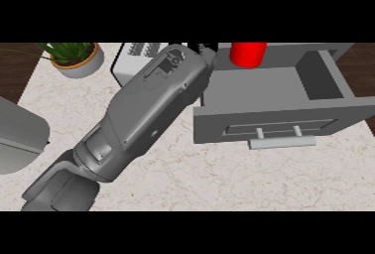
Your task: Pick up the can, place it into the drawer and close the drawer
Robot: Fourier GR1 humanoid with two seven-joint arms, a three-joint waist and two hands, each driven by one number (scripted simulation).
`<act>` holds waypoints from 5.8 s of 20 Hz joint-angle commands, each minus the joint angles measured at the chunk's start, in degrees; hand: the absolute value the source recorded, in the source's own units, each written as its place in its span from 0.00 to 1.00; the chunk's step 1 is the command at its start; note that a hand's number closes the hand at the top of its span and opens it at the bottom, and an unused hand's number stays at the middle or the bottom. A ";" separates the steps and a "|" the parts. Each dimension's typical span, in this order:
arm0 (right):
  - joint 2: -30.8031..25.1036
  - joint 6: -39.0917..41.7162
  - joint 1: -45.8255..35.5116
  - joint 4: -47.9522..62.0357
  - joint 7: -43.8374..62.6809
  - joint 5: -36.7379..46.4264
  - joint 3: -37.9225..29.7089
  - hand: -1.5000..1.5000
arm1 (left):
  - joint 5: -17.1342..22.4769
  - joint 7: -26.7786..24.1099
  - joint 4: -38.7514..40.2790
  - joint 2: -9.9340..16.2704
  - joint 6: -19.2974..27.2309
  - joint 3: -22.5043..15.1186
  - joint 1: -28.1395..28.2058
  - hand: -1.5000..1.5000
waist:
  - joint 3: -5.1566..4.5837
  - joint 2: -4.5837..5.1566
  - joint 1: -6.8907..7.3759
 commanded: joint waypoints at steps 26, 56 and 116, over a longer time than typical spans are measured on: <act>-0.23 -0.79 -3.02 -1.33 1.98 0.43 0.90 0.00 | 17.49 -8.02 8.11 0.00 7.58 -15.90 -0.21 0.00 | 0.04 0.61 -2.12; -4.65 -5.33 -27.88 3.18 -12.57 65.33 30.10 0.00 | 22.40 -15.38 7.08 0.00 6.90 -13.88 -2.14 0.00 | -0.09 0.11 3.64; -12.77 -64.51 -89.52 118.05 -22.21 105.07 26.87 0.00 | 7.02 8.99 -29.94 23.97 12.60 -14.03 13.64 0.00 | 0.08 1.30 9.19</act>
